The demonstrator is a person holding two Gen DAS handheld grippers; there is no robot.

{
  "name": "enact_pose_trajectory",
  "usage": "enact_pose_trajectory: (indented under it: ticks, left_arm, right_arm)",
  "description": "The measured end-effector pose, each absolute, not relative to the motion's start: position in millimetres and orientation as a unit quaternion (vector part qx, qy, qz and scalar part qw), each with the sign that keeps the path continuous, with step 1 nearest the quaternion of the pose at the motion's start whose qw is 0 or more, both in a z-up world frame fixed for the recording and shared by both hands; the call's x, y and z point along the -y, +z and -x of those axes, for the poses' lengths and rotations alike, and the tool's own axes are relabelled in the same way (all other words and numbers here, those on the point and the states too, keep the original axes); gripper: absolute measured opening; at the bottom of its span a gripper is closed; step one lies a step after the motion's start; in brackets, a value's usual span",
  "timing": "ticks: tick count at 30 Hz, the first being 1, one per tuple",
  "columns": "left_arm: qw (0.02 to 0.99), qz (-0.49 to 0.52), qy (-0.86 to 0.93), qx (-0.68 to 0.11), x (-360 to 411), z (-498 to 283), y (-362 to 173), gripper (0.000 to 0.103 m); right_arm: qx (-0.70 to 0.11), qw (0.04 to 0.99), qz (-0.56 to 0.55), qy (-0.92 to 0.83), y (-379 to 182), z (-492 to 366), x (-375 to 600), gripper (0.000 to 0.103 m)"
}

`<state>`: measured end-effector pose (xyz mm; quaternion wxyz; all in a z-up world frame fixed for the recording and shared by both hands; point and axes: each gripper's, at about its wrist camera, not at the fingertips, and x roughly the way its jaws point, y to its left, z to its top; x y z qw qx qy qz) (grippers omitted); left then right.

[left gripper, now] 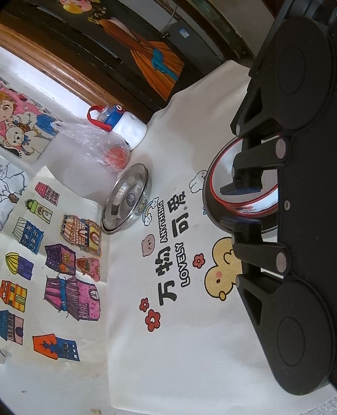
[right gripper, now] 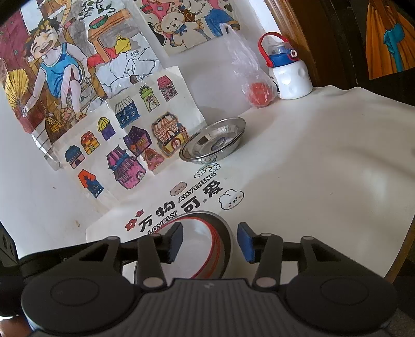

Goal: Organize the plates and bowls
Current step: 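Open both grippers and lift them off the bowl rim, then move both open grippers to the steel bowl holding the white bowls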

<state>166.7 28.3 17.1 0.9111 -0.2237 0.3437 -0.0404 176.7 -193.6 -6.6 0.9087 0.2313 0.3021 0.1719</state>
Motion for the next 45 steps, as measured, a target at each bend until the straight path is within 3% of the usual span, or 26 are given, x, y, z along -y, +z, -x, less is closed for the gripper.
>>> enact_pose_trajectory:
  ticks: [14, 22, 28, 31, 45]
  left_arm:
    - [0.918, 0.223, -0.046, -0.324, -33, -158, 20, 0.037]
    - [0.930, 0.213, -0.040, -0.296, -41, -144, 27, 0.072]
    - [0.941, 0.197, -0.036, -0.273, -46, -132, 31, 0.092]
    - [0.946, 0.185, -0.030, -0.265, -49, -127, 31, 0.100]
    - [0.955, 0.137, 0.015, -0.264, -61, -101, 13, 0.102]
  right_arm:
    - [-0.287, 0.912, -0.240, 0.168, -3, -169, 200, 0.070]
    - [-0.259, 0.922, -0.238, 0.163, 0, -156, 208, 0.087]
    - [-0.237, 0.933, -0.223, 0.154, 1, -145, 213, 0.102]
    - [-0.230, 0.941, -0.205, 0.139, -1, -139, 212, 0.103]
    - [-0.243, 0.954, -0.147, 0.099, -19, -112, 210, 0.103]
